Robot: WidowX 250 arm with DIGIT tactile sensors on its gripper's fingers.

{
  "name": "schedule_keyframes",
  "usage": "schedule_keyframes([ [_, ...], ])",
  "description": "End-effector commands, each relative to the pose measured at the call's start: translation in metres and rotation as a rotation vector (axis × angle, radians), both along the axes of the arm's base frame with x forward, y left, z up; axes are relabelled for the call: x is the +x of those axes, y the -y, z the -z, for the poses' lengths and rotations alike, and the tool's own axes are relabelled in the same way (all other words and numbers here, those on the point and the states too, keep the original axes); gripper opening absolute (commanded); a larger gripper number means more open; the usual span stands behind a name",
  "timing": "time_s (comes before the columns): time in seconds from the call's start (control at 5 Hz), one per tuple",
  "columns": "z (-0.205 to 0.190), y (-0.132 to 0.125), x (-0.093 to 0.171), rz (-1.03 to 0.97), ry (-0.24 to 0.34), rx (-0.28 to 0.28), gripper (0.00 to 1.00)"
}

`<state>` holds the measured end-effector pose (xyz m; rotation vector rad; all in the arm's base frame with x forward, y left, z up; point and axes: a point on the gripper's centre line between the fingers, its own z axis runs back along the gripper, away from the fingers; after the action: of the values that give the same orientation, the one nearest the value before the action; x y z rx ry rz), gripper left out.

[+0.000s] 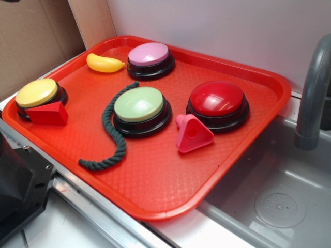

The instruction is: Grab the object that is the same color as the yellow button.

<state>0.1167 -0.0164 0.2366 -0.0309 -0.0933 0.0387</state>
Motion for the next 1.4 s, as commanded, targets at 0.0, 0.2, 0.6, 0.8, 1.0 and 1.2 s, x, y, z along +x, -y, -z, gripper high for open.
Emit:
schedule_keyframes([
  [0.0, 0.0, 0.0, 0.0, 0.0, 0.0, 0.0, 1.0],
  [0.2, 0.005, -0.004, 0.006, -0.043, -0.006, -0.036, 1.0],
  [0.6, 0.022, -0.032, 0.036, -0.397, -0.046, -0.102, 1.0],
  [0.8, 0.036, -0.06, 0.055, -0.646, -0.04, -0.121, 1.0],
  [1.0, 0.055, -0.089, 0.074, -0.896, -0.021, -0.136, 1.0],
  [1.2, 0.074, -0.113, 0.083, -1.1, 0.004, -0.107, 1.0],
])
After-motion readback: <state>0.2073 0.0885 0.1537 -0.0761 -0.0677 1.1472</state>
